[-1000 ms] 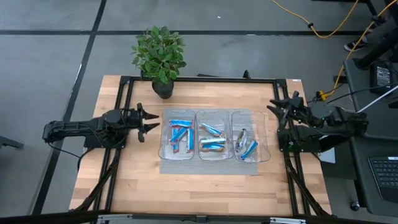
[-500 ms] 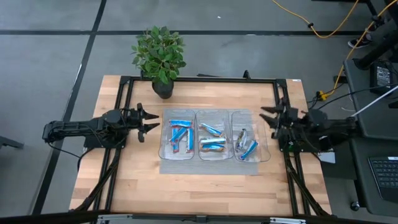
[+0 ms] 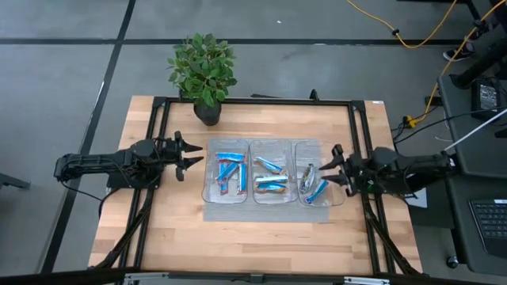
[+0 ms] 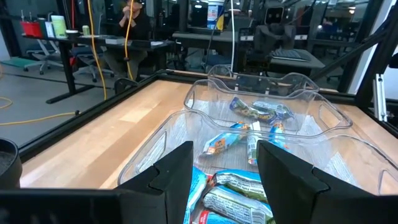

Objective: Pick and place Granola Bars by type
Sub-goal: Return to Home Position

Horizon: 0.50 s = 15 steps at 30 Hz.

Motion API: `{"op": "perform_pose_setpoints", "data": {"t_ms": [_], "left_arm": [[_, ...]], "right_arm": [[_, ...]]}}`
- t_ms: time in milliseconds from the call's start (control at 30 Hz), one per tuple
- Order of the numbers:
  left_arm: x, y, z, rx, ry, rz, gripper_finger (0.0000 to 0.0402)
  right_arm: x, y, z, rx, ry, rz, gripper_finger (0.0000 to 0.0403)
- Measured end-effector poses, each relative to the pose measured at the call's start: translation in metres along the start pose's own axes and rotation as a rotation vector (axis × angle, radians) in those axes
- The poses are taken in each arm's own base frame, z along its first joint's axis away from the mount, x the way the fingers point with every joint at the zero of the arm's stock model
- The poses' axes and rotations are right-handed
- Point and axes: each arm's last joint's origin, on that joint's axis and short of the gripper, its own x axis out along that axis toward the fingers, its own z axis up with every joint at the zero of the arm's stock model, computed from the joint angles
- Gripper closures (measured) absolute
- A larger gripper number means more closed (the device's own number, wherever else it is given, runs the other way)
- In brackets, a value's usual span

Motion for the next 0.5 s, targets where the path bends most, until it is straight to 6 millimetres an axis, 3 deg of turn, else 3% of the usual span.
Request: {"op": "perform_pose_setpoints", "data": {"t_ms": [400,500], "left_arm": [[0.0,0.0,0.0,0.0,0.0,0.0,0.0233],[0.0,0.0,0.0,0.001,0.0,0.0,0.0233]], "right_arm": [[-0.0002,-0.0024,-0.0045,-0.11,0.047,-0.043,0.0254],[-0.0002,-0.0025,-0.0045,-0.068,0.046,-0.044,0.0254]]}}
